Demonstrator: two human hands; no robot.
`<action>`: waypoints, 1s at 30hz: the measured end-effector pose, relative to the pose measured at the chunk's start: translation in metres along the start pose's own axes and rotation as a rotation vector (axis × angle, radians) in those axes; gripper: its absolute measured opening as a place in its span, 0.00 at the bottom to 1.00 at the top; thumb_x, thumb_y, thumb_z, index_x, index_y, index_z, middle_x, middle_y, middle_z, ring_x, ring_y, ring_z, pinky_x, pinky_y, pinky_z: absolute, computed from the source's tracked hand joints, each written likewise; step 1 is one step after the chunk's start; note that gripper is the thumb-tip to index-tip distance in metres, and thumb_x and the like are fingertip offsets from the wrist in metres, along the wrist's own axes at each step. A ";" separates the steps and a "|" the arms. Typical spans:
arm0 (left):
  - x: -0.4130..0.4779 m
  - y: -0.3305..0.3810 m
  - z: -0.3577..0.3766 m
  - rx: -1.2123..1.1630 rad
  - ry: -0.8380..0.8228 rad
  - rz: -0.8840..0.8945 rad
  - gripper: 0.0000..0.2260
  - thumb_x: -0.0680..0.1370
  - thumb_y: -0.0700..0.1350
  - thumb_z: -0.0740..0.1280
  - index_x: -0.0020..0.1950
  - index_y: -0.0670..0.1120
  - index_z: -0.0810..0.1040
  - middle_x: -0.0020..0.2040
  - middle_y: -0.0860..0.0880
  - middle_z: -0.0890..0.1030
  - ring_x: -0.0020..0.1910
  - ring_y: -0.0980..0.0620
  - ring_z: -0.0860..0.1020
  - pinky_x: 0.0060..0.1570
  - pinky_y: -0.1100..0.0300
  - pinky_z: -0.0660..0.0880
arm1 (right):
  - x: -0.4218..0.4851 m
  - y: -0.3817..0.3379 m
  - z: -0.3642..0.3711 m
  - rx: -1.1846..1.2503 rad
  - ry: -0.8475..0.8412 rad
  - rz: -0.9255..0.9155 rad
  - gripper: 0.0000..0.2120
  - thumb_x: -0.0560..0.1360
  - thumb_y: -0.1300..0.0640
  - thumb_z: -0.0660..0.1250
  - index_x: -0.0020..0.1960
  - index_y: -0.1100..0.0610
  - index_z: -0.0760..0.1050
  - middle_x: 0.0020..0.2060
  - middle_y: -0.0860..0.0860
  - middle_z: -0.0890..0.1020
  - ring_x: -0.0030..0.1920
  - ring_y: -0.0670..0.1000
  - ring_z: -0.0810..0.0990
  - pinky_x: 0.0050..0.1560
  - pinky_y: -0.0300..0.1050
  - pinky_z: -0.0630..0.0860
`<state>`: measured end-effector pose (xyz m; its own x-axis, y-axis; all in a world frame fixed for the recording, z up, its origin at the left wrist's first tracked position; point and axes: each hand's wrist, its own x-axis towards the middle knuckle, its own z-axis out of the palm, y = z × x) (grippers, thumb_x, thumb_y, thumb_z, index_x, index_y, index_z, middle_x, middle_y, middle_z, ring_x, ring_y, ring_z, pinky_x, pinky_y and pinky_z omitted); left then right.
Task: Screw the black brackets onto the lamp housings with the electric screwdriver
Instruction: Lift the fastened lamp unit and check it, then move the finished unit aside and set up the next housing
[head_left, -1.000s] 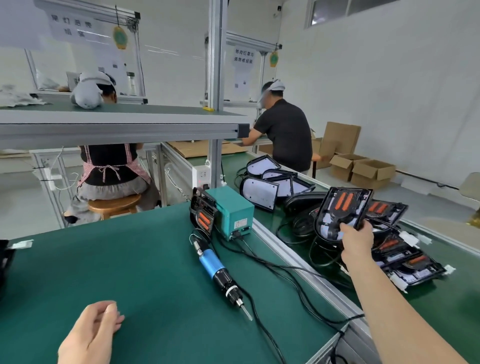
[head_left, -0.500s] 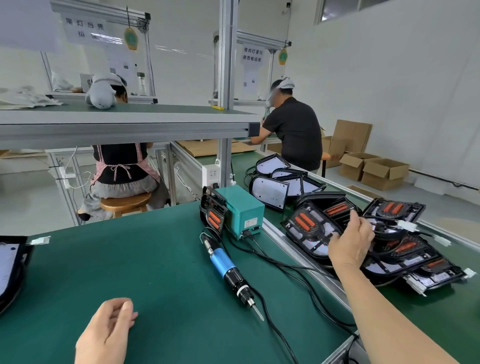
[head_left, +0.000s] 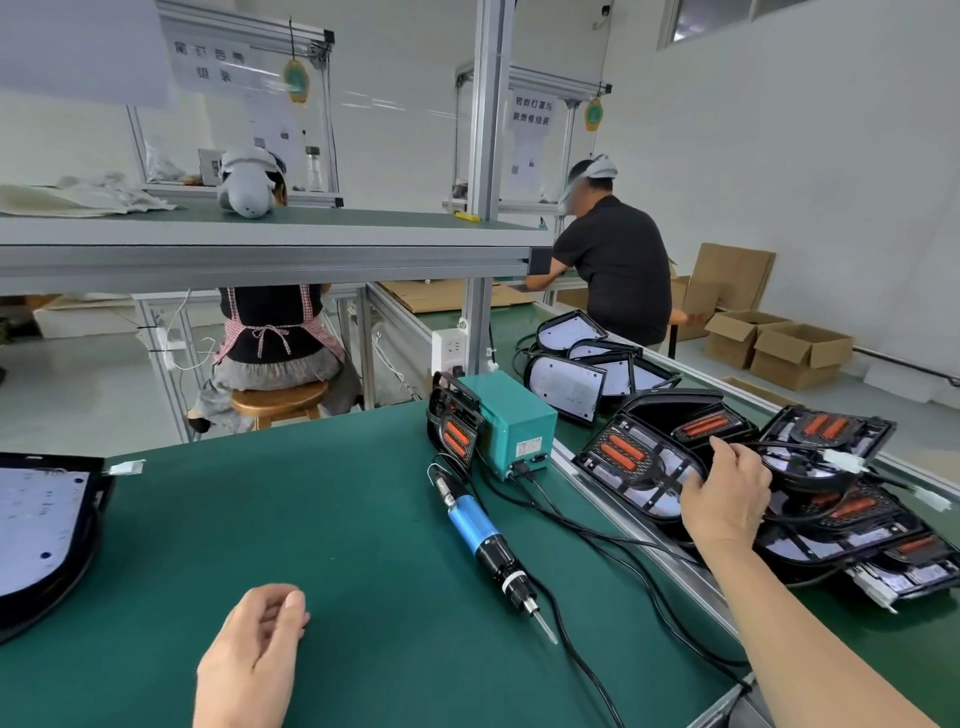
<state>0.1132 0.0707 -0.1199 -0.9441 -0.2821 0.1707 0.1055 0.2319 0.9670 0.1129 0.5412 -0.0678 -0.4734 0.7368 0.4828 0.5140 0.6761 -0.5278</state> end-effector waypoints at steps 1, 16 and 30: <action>-0.001 0.001 0.000 0.005 -0.007 0.002 0.06 0.79 0.42 0.67 0.44 0.52 0.81 0.43 0.49 0.85 0.39 0.59 0.83 0.40 0.80 0.71 | -0.002 -0.004 0.000 0.020 0.015 0.002 0.24 0.77 0.63 0.70 0.72 0.62 0.71 0.69 0.61 0.71 0.69 0.65 0.66 0.68 0.62 0.66; -0.004 0.005 -0.003 0.026 -0.060 0.007 0.06 0.81 0.44 0.65 0.45 0.52 0.80 0.45 0.49 0.83 0.48 0.49 0.82 0.54 0.52 0.77 | -0.119 -0.164 -0.001 0.595 -0.151 -0.290 0.24 0.77 0.65 0.69 0.72 0.61 0.70 0.67 0.56 0.70 0.69 0.55 0.66 0.71 0.52 0.64; -0.009 0.017 -0.005 0.048 -0.098 -0.059 0.05 0.81 0.48 0.65 0.46 0.54 0.78 0.46 0.52 0.82 0.46 0.57 0.80 0.48 0.66 0.76 | -0.247 -0.225 0.054 0.582 -0.701 -0.478 0.25 0.78 0.64 0.68 0.73 0.59 0.68 0.63 0.52 0.73 0.67 0.53 0.69 0.65 0.42 0.65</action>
<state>0.1250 0.0728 -0.1043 -0.9745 -0.2046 0.0921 0.0360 0.2623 0.9643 0.0753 0.2065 -0.1061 -0.9445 0.0979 0.3135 -0.1758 0.6557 -0.7342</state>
